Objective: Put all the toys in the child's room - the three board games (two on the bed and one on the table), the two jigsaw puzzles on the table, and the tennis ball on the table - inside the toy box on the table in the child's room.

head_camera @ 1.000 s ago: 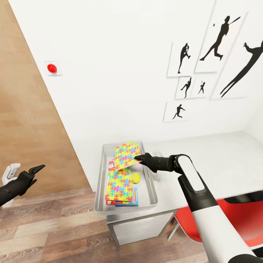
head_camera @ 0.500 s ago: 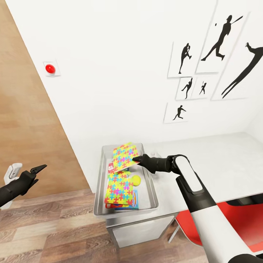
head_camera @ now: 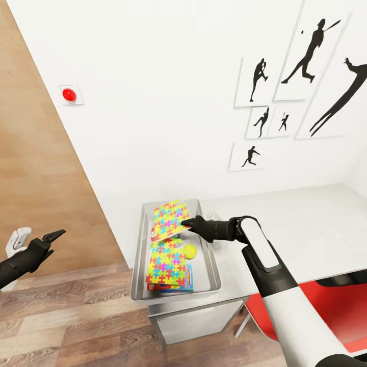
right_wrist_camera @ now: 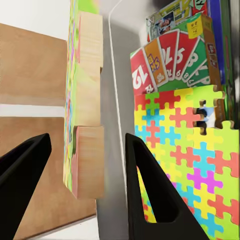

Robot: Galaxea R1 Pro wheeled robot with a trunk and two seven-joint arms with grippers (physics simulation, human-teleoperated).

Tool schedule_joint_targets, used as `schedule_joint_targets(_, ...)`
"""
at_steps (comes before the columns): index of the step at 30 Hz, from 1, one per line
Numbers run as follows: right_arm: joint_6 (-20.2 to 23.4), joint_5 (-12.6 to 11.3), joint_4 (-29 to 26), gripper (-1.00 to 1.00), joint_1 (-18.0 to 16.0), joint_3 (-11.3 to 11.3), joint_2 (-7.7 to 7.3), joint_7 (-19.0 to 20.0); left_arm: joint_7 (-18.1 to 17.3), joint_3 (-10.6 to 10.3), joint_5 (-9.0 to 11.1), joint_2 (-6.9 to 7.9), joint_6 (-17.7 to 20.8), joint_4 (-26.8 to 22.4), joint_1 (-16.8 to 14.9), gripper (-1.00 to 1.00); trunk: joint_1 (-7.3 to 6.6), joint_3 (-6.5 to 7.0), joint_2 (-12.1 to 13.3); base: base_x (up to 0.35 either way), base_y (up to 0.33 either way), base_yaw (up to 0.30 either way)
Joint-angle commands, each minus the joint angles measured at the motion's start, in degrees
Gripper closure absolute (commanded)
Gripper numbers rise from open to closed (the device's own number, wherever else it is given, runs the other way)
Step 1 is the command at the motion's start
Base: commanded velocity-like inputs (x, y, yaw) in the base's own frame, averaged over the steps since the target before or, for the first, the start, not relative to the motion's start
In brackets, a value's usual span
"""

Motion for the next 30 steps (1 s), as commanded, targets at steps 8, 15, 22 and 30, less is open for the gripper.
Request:
schedule_joint_targets(8,-0.01,1.14,0.11,1.0,-0.02,0.15,0.91,-0.64,0.55,0.05,0.6,0.0,0.28,-0.05,-0.07,-1.0,0.03,-0.36,-0.12,0.0,0.0,0.0)
schedule_joint_targets(15,-0.05,1.85,0.25,1.0,-0.06,-0.08,1.15,-0.65,0.52,0.05,0.6,0.0,0.28,-0.05,-0.07,-1.0,0.03,-0.71,-0.12,0.0,0.0,0.0)
schedule_joint_targets(22,-0.73,2.09,0.82,1.0,-0.15,-0.29,1.21,-0.65,0.51,0.05,0.6,0.0,0.28,-0.05,-0.06,-1.0,0.03,-1.25,-0.12,0.0,0.0,0.0)
schedule_joint_targets(30,-2.45,2.14,1.88,1.0,-0.41,-0.34,1.23,-0.6,0.52,0.05,0.6,0.0,0.28,-0.05,-0.05,-1.0,0.03,-1.94,-0.12,0.0,0.0,0.0)
